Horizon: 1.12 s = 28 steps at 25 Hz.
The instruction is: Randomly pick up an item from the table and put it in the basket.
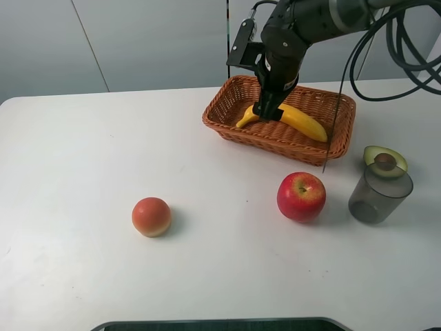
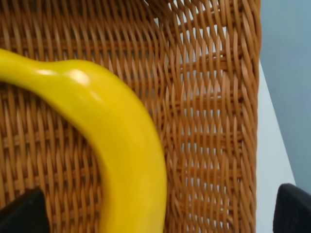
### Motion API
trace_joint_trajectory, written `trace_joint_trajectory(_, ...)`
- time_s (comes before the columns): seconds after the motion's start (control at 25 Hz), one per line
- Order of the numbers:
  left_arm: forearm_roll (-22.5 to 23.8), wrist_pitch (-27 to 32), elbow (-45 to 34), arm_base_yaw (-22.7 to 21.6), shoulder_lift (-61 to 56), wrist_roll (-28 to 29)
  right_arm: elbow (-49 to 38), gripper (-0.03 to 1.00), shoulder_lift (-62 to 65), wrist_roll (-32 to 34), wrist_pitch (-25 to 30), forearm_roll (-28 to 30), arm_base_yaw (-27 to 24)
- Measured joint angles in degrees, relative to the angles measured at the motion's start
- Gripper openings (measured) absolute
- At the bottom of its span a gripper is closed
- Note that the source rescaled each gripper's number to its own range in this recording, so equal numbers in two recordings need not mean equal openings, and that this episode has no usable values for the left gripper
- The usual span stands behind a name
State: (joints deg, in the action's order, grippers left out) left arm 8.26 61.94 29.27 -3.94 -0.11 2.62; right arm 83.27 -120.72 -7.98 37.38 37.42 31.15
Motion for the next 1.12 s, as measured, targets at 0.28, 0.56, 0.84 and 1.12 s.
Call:
trace_joint_trajectory(0.28, 0.0, 0.0, 0.0, 0.0, 0.0, 0.0, 0.0, 1.0, 5.6, 5.4, 5.4, -2.0, 0.9)
trace_joint_trajectory(0.56, 0.0, 0.0, 0.0, 0.0, 0.0, 0.0, 0.0, 1.0, 14.2, 15.2, 17.2, -16.7, 1.5)
trace_joint_trajectory(0.84, 0.0, 0.0, 0.0, 0.0, 0.0, 0.1, -1.8, 1.0, 21.1, 24.2, 25.8, -24.3, -0.1)
trace_joint_trajectory(1.12, 0.0, 0.0, 0.0, 0.0, 0.0, 0.1, -12.3, 1.0, 27.7, 26.8, 26.6, -32.7, -6.0)
